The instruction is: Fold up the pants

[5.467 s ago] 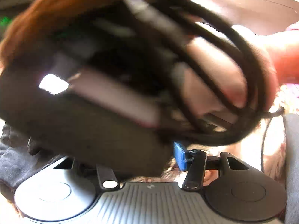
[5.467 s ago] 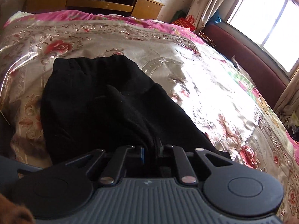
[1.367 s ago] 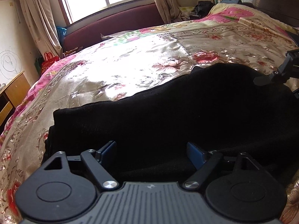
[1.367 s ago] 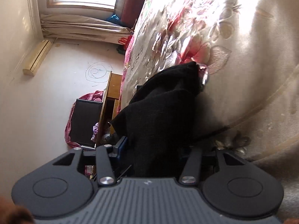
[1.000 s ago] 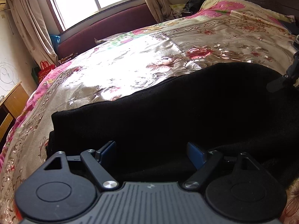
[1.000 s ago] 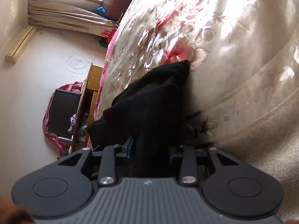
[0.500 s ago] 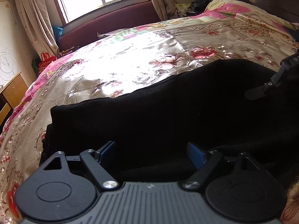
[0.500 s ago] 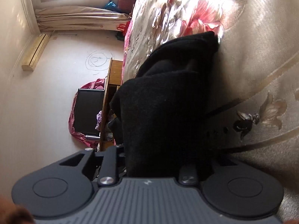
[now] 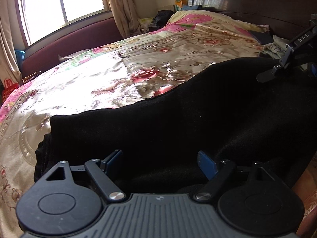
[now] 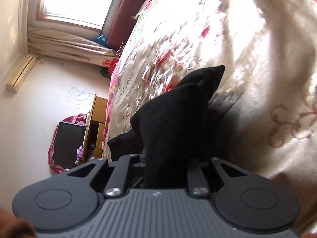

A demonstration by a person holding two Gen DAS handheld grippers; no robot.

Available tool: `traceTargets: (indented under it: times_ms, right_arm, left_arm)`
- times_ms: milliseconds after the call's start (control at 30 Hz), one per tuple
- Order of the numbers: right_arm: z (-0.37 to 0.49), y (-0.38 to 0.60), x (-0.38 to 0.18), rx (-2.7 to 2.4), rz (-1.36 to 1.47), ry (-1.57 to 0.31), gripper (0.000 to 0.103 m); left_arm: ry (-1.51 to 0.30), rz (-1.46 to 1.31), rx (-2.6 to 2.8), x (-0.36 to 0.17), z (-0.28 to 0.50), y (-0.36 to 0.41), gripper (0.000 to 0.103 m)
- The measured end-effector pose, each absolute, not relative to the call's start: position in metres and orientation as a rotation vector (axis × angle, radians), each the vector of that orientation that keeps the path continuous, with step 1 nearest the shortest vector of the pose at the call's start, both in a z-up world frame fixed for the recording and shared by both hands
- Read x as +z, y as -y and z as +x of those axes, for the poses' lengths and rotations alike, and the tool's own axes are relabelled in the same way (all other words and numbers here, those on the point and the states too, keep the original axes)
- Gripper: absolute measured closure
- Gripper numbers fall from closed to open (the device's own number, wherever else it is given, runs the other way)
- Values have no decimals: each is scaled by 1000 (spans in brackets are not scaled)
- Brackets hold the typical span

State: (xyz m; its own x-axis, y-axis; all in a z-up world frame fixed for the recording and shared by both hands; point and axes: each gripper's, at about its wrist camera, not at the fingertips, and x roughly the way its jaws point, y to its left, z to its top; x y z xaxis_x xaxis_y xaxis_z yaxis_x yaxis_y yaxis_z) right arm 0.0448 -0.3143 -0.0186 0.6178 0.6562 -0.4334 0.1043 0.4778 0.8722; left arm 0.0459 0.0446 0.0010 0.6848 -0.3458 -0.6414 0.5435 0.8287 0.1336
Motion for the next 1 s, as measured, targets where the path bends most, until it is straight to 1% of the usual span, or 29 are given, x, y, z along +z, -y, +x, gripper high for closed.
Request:
traceTargets:
  times_ms: [167,300,400,433,467,533,600,733,833,867,1000]
  right_arm:
    - [55,289,34,358,887,-887,85]
    - [81,235,79,396,670,-911,84]
    - [100,185,98,412,550,-953,83]
    - [105,168,102,420,508,-965,82]
    - [108,150,104,428,469,-984,78]
    - [117,114,106,436,408,-1012,74]
    - [122,77,101,451,330,-1032,73]
    - [135,16,72,423,221,-1093,72]
    - [141,-9,57,405,197,-1137,52]
    - [143,-12,53,415,216,-1138,48]
    - [150,-26,47,412,200,-1129,47]
  left_arm:
    - [-627,248,-522,2,44,-44,7]
    - [-643,190,-519,5,36,-65,8]
    - [-626,202,-492,10,26,-78,8]
    - [-627,186,-483,12,22,-84,8]
    - [-629,165,-480,14,19,-90,8]
    - [-626,118,-471,18,13,-104,8]
    - [-614,86,-445,23,10,-112,8]
    - [-592,44,-385,30,3,-131,8]
    - [-616,-3,-356,28,2,-145,8]
    - [-620,-23,-346,28,2,-149,8]
    - [-615,-70,-320,30,2,-158,8]
